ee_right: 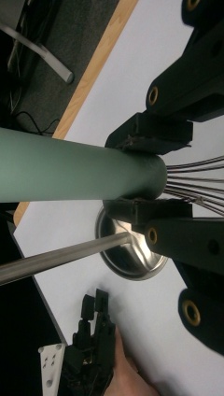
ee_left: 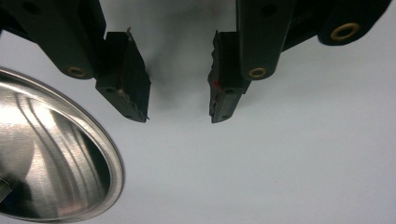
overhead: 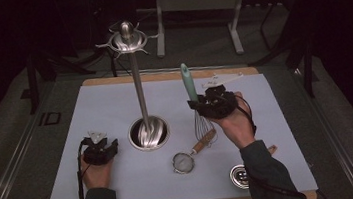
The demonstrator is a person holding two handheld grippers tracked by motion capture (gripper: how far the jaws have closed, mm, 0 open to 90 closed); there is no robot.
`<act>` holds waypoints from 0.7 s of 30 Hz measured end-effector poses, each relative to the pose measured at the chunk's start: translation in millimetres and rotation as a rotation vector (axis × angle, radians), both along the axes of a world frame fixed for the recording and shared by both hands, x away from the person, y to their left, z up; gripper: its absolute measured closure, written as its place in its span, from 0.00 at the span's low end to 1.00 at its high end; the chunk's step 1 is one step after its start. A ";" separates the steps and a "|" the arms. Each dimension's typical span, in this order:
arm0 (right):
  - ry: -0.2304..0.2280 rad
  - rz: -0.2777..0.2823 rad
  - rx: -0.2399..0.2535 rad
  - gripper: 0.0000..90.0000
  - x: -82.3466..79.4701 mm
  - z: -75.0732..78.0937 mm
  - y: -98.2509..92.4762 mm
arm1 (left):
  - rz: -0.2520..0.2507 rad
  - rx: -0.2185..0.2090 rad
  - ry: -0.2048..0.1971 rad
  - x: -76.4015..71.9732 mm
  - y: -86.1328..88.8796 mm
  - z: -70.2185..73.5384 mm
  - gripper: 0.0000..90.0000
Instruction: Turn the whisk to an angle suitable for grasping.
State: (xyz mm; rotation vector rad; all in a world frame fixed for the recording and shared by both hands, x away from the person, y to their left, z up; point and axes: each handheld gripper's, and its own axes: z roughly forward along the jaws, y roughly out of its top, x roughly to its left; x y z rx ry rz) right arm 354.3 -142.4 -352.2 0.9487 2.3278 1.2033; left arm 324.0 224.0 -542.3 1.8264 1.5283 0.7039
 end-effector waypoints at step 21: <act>-0.028 0.037 0.030 0.77 -6.5 7.7 8.3 | -0.002 0.002 -0.005 -0.9 -0.5 0.2 0.64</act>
